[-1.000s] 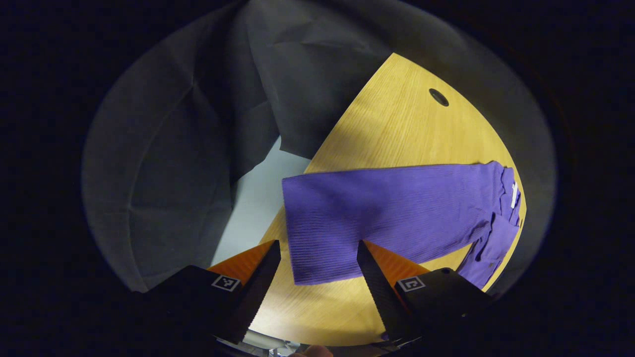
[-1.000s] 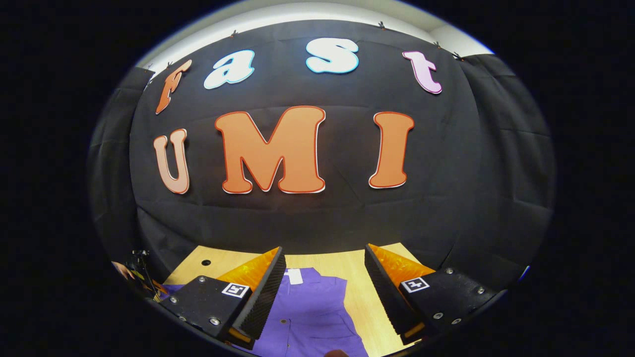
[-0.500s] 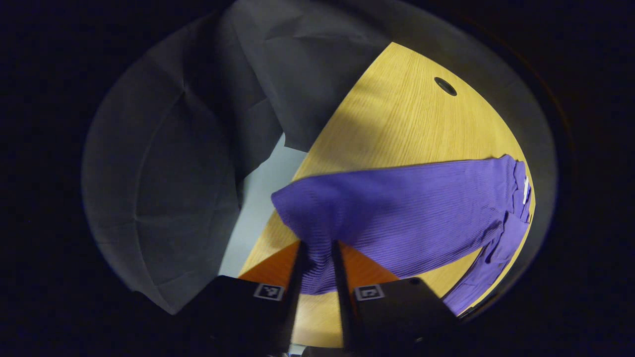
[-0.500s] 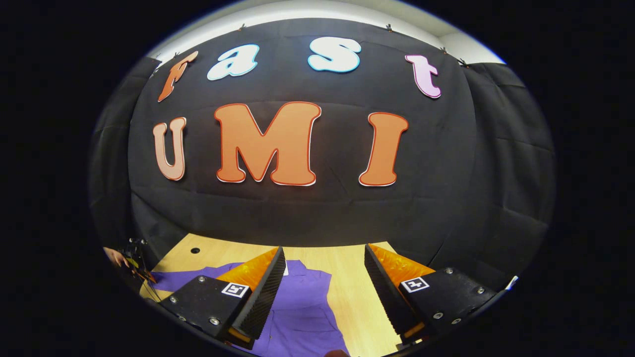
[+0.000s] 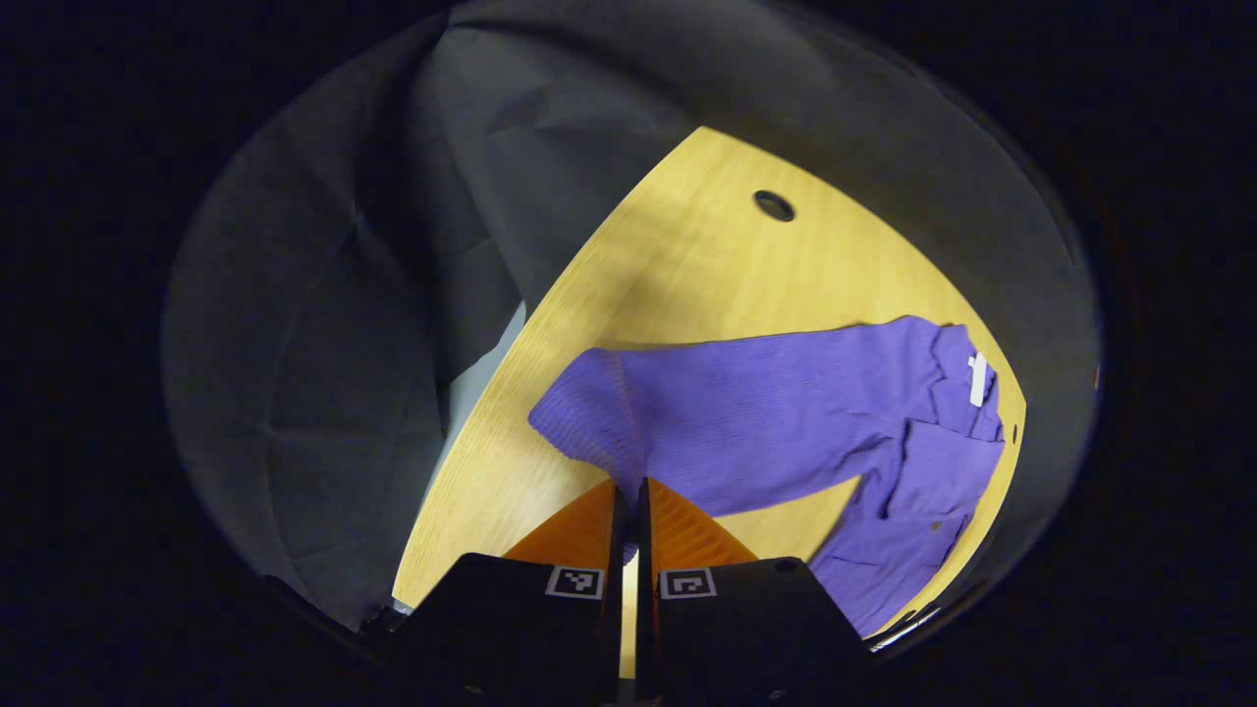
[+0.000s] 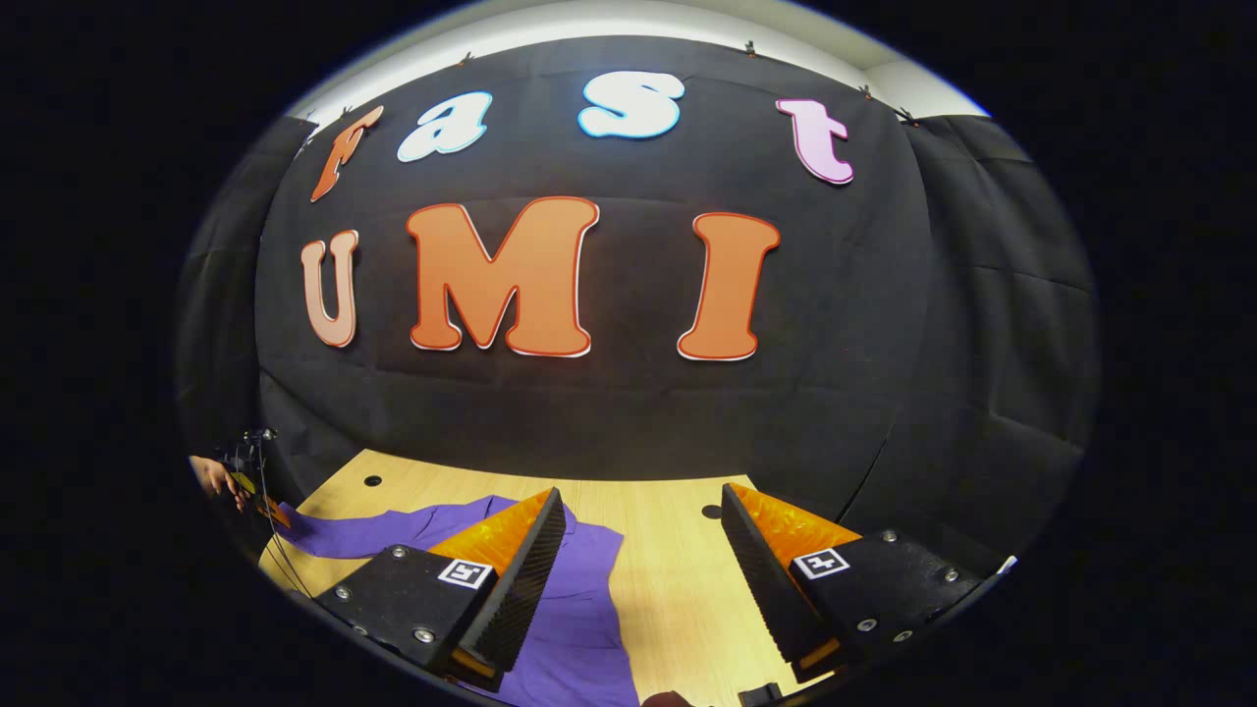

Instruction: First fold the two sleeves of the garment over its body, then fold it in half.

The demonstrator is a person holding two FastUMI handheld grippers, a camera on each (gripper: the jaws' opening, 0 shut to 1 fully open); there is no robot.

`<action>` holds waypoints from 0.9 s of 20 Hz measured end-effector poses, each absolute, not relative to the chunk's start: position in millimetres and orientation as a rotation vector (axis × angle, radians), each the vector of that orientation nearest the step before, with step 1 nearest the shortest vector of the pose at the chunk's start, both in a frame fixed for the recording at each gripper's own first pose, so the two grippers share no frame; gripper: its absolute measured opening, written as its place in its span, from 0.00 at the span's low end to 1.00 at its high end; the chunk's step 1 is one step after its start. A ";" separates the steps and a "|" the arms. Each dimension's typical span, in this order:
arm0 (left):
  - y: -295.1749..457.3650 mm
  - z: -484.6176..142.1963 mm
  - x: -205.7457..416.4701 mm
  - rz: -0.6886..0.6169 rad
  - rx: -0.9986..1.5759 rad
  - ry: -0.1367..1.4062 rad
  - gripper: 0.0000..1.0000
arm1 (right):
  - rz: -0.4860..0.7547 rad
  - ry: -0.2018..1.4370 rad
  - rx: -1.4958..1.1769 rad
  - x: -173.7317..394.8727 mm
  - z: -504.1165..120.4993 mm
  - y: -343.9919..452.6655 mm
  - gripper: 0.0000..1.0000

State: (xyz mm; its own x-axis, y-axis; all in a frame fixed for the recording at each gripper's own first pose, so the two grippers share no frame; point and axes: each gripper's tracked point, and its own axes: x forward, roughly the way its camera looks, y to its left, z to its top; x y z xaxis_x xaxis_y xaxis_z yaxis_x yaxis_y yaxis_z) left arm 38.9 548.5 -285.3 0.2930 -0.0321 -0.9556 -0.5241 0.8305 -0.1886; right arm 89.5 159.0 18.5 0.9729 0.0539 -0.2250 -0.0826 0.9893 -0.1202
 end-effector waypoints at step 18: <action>315.6 -94.5 123.1 -0.032 -0.200 1.062 0.07 | 0.070 0.146 -0.021 48.0 9.4 49.5 0.95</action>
State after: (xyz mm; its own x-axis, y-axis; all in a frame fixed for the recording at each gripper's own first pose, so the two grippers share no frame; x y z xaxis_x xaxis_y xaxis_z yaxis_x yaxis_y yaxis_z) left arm 123.1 315.6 -94.5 0.4884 -0.1218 -0.8641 -0.0704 0.9815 -0.1781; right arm 48.0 49.5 9.4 0.9869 0.0679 -0.1464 -0.0710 0.9973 -0.0159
